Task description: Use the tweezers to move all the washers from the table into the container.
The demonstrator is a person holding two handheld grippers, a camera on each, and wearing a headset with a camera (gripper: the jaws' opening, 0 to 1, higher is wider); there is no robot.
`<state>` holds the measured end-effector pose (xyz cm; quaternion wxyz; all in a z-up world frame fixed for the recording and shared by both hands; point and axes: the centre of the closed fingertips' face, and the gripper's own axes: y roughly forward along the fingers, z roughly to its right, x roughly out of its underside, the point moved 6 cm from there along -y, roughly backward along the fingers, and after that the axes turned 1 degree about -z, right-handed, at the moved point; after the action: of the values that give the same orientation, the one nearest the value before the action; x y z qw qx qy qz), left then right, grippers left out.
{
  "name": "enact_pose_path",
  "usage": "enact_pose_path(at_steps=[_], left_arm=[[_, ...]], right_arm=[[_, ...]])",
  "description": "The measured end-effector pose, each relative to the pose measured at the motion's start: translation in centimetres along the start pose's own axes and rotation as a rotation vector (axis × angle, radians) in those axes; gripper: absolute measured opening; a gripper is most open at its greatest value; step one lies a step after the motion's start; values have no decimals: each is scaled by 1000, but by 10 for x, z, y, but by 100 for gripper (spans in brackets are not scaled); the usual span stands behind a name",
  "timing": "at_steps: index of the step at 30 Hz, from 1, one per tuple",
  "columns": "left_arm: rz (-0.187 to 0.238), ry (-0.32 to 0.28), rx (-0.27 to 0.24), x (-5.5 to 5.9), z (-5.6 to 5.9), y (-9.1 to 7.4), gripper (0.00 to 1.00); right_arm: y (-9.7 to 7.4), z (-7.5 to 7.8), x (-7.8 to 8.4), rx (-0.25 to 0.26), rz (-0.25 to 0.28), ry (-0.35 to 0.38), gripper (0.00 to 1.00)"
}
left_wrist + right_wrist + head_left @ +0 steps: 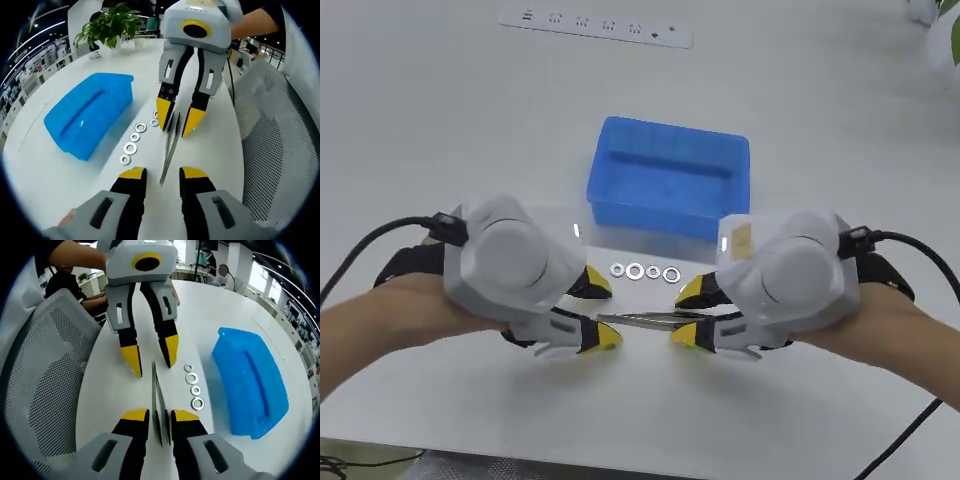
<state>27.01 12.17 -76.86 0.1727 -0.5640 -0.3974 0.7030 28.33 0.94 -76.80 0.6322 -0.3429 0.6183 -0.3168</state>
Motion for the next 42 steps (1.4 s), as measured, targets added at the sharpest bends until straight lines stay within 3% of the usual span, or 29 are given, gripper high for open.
enact_pose_path(at_steps=[5,9,13,19,27,31,34,42], left_arm=[[-9,20,24,-1,-1,1,29],[-18,98,53,-2,3,2,26],[-30,127,65,-2,7,2,22],[-42,140,59,-4,7,3,21],[-71,180,50,-5,9,4,9],[-74,185,43,-5,9,4,6],[-61,138,36,-4,7,3,6],[-61,137,29,-4,6,3,6]], right_arm=[[0,1,1,-8,-7,9,17],[1,1,0,1,-24,-27,15],[1,1,0,8,-40,-54,13],[1,-1,-1,12,-47,-75,13],[1,-2,-1,19,-48,-79,12],[1,-3,0,22,-42,-72,11],[1,-2,-1,27,-37,-88,9],[0,-3,0,18,-12,-120,6]])
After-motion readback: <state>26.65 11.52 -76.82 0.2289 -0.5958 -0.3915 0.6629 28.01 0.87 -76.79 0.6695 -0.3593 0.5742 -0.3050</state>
